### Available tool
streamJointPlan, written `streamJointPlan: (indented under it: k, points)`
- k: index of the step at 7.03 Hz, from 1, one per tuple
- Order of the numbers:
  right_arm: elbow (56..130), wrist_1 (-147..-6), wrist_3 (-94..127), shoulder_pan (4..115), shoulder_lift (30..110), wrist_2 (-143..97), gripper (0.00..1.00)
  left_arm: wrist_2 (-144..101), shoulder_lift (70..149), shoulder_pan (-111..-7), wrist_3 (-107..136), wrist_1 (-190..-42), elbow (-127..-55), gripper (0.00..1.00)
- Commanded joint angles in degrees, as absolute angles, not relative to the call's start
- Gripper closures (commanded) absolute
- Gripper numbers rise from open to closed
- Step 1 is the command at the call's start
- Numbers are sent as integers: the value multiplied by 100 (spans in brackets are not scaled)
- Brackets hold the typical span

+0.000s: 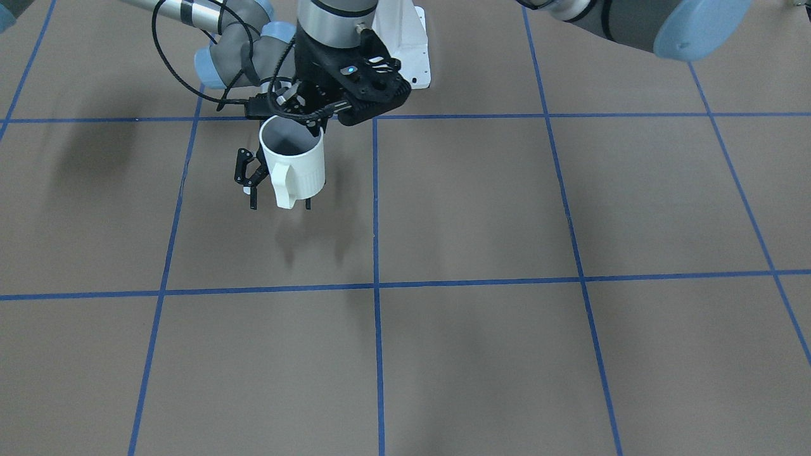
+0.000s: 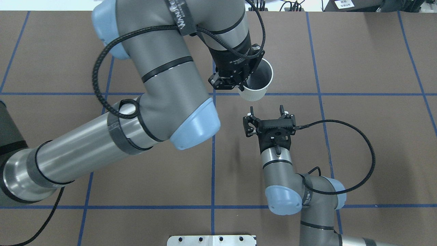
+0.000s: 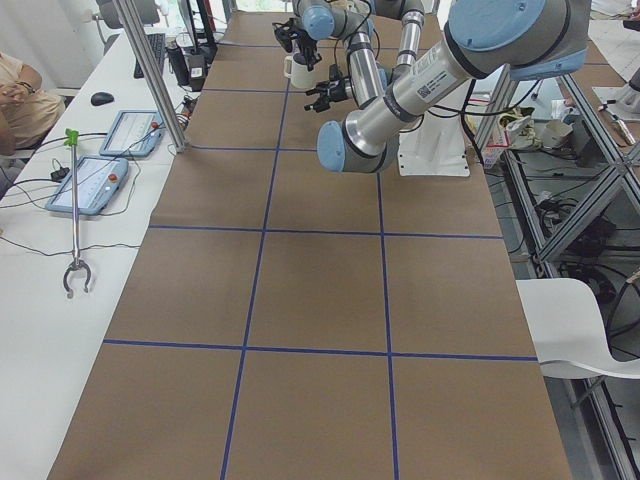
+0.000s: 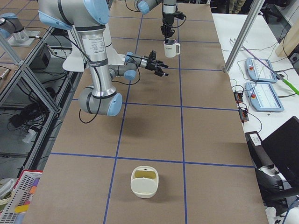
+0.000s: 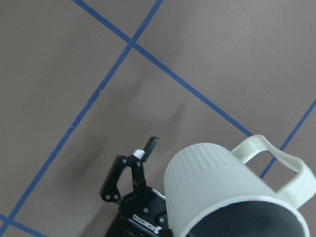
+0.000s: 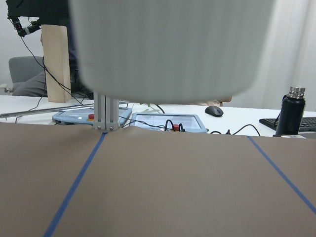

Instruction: Left arm hands cup to right arm to dump lemon

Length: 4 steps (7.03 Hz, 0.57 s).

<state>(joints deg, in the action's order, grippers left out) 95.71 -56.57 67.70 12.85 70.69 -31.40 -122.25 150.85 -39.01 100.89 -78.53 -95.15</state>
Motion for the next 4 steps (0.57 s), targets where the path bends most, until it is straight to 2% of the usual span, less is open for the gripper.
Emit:
streamJointPlan:
  k: [1,2,4]
  points:
    - [9782,-4427,5594,1711,7977,-4231,0,-12226,13569,-4165,9041,-7849,-10726,100]
    - [9817,-4064,5468,2062,8285,-4889,0,-12226,12874,-4323,8217,-7866,-11062,100]
    - [10150,-3929,5301,3455,8725,-7430,0,-12260,11617,-4753,6434,-8180,-11231,100]
